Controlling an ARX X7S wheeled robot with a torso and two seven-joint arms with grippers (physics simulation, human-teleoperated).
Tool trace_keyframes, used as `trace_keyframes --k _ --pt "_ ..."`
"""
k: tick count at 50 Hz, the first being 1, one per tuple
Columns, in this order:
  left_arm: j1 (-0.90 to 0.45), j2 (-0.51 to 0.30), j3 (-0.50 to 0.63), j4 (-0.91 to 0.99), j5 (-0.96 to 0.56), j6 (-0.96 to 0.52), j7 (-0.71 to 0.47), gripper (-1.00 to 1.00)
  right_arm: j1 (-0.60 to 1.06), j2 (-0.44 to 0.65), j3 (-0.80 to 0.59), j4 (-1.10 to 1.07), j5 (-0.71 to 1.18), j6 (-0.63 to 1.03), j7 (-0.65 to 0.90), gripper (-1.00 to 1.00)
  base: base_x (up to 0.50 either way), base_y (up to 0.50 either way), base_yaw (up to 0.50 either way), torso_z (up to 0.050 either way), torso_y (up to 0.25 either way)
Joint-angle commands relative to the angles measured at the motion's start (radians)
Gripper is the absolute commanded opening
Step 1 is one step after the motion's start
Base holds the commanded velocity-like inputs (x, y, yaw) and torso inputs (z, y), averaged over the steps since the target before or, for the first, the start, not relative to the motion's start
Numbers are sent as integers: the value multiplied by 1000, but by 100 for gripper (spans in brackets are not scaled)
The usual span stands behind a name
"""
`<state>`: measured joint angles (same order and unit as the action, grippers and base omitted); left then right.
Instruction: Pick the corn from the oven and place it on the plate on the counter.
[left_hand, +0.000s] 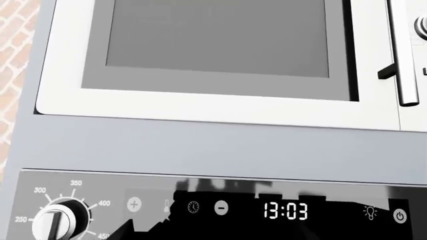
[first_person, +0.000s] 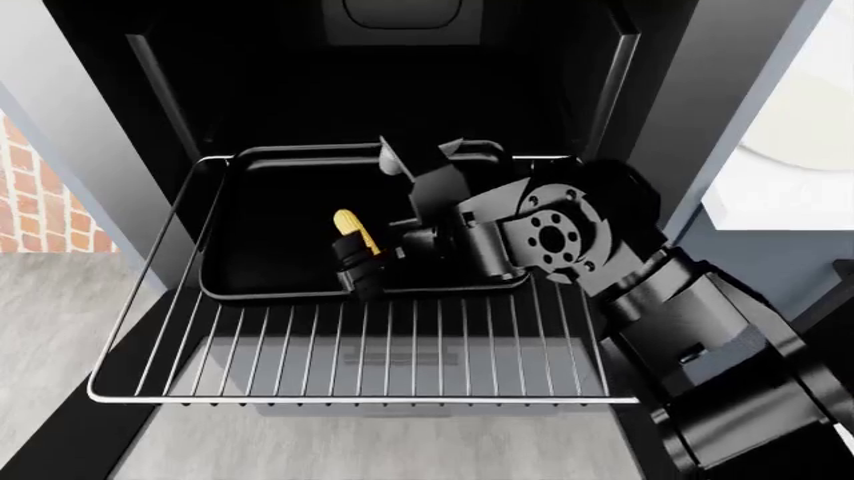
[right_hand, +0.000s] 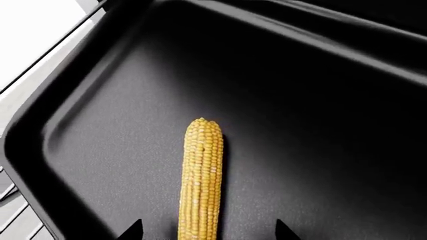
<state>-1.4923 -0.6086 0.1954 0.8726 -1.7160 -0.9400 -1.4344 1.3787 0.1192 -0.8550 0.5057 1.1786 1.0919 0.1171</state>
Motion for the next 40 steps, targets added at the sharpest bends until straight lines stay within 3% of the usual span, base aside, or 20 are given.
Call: trace_keyframes --k 1,2,3,40 --pt "13 1 2 4 12 7 4 100 -18 -14 -33 66 -11 -15 -1 100 0 0 0 0 -10" --pt "14 1 2 4 14 8 5 100 -19 -12 -33 62 -9 -15 0 100 0 0 0 0 0" --pt "15 1 1 4 15 9 7 100 -21 -11 -32 61 -8 -17 2 -100 0 0 0 0 -10" --pt "23 -5 15 10 23 25 5 100 -22 -6 -28 65 7 -55 9 -100 1 1 1 0 -2"
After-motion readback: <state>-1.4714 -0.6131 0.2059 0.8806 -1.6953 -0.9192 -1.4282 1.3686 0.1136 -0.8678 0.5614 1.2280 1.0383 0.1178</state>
